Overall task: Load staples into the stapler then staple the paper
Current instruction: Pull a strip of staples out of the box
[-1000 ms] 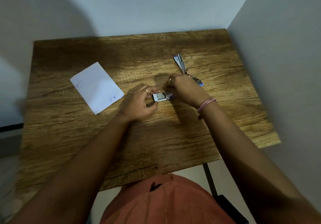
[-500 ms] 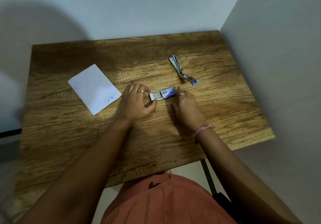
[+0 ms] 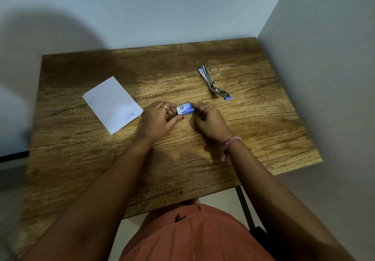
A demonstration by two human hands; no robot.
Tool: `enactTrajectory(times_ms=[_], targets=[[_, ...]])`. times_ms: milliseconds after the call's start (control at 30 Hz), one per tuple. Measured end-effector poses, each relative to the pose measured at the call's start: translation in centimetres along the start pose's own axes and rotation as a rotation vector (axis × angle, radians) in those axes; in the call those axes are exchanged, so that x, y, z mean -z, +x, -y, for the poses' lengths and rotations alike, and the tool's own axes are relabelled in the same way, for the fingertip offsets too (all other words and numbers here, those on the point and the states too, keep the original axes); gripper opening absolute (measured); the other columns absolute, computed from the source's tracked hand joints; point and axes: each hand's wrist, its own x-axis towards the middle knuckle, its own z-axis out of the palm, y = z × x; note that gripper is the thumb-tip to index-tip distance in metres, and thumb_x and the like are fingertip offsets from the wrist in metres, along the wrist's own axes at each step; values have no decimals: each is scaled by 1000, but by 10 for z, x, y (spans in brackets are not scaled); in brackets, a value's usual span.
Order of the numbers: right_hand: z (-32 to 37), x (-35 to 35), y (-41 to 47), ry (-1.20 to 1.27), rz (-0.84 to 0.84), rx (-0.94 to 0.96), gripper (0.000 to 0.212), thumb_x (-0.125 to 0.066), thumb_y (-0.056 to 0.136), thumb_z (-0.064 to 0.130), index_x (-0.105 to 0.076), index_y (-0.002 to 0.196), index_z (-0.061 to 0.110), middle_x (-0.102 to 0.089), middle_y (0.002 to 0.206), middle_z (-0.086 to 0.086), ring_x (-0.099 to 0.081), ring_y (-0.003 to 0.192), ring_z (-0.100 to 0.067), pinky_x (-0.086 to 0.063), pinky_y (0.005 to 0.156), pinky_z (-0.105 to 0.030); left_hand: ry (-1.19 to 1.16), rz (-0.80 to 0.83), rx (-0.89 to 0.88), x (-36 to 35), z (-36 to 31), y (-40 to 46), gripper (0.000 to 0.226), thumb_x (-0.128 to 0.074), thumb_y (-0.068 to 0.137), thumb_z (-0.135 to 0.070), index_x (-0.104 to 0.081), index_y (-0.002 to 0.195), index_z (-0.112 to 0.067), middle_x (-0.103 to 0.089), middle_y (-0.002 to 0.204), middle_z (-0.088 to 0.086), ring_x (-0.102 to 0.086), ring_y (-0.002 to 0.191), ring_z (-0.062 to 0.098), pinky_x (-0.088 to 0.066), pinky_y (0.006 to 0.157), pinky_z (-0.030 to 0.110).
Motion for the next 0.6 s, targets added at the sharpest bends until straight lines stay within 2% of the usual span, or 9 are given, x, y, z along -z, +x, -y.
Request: enactTrajectory(times_ms=[167, 300, 400, 533, 600], targets=[[-5, 3, -1, -97, 79, 91, 50, -58, 84, 0, -52, 133, 3, -53, 129, -17, -48, 122, -28, -28, 103, -20, 15, -12, 1, -1, 3, 2, 38, -75, 77, -33, -66, 109, -13, -64, 96, 2, -58, 80, 10, -53, 73, 27], [-9, 3, 4, -38, 51, 63, 49, -64, 87, 11, -51, 134, 8, -56, 123, -13, -52, 115, -23, -32, 95, -16, 49, 1, -35, -2, 5, 2, 36, -74, 78, -32, -67, 108, -13, -63, 99, 2, -59, 84, 12, -55, 73, 36], [-7, 6, 12, -19, 66, 51, 55, -66, 87, 17, -47, 138, 17, -56, 119, -9, -54, 106, -18, -39, 93, -20, 58, 15, -49, -2, 8, 3, 33, -71, 80, -34, -68, 108, -17, -61, 105, 1, -58, 93, 15, -55, 77, 37], [-8, 10, 22, -40, 88, 63, 44, -67, 86, 13, -57, 129, 9, -50, 105, -3, -52, 99, -15, -33, 84, -11, -27, 19, -20, -1, 9, 4, 30, -73, 79, -30, -68, 107, -20, -63, 104, -3, -60, 92, 11, -55, 79, 36], [-10, 12, 23, 64, 103, -8, 40, -67, 85, 9, -60, 124, 7, -56, 108, -6, -55, 95, -15, -38, 85, -13, -53, 19, -1, 0, 9, 5, 31, -74, 78, -29, -68, 107, -21, -62, 103, -4, -60, 89, 8, -55, 77, 31]])
